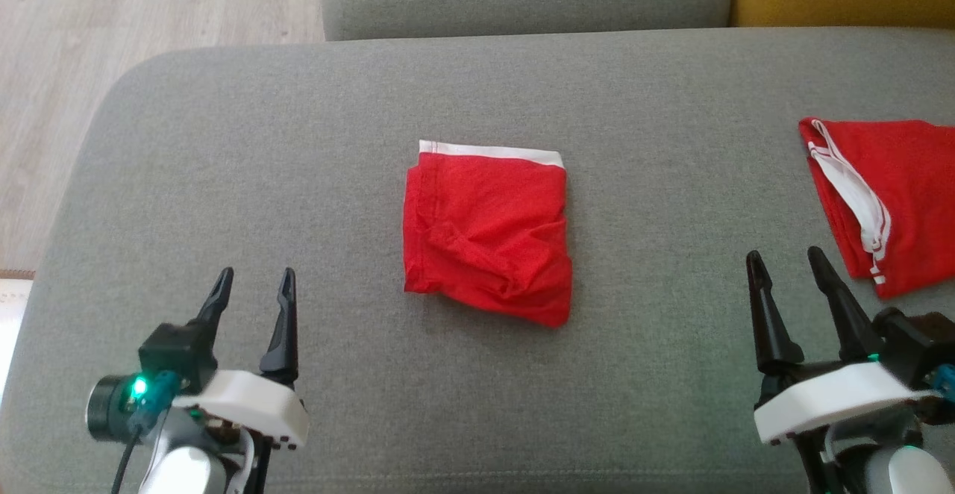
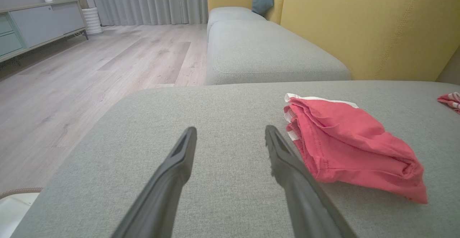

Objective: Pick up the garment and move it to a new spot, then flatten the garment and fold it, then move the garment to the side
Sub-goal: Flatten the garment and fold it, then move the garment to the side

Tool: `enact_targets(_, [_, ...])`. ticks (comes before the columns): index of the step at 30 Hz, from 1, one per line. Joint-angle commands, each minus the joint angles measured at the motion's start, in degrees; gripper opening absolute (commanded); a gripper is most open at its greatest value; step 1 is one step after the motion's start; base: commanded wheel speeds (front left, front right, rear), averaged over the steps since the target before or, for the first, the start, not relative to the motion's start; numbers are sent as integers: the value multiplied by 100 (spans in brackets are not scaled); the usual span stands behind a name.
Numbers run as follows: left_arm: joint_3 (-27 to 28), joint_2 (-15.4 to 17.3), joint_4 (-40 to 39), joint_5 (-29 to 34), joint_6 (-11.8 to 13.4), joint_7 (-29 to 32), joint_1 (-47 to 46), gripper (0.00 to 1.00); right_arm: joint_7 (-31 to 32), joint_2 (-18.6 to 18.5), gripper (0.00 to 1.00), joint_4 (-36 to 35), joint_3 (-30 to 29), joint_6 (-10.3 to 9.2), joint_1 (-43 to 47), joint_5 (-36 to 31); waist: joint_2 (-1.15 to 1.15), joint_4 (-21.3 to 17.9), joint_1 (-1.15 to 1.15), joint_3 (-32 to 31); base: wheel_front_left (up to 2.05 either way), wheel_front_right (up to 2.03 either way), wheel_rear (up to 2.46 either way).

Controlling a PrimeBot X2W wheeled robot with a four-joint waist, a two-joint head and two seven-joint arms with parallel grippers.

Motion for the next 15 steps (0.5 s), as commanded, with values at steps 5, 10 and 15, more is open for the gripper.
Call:
enact_targets(5, [262,153,-241,-34,56,14,-205,100,41,-33,100,-273,102,22,-108,-51,0,11,0,20,0,0,0])
enact_targets(10, [248,164,-259,-34,78,17,-224,100,59,-30,100,-291,85,22,-115,-63,0,17,0,39,0,0,0])
enact_targets(15, [241,177,-264,-38,95,16,-225,100,79,-27,100,-286,81,22,-112,-57,0,16,0,30,0,0,0])
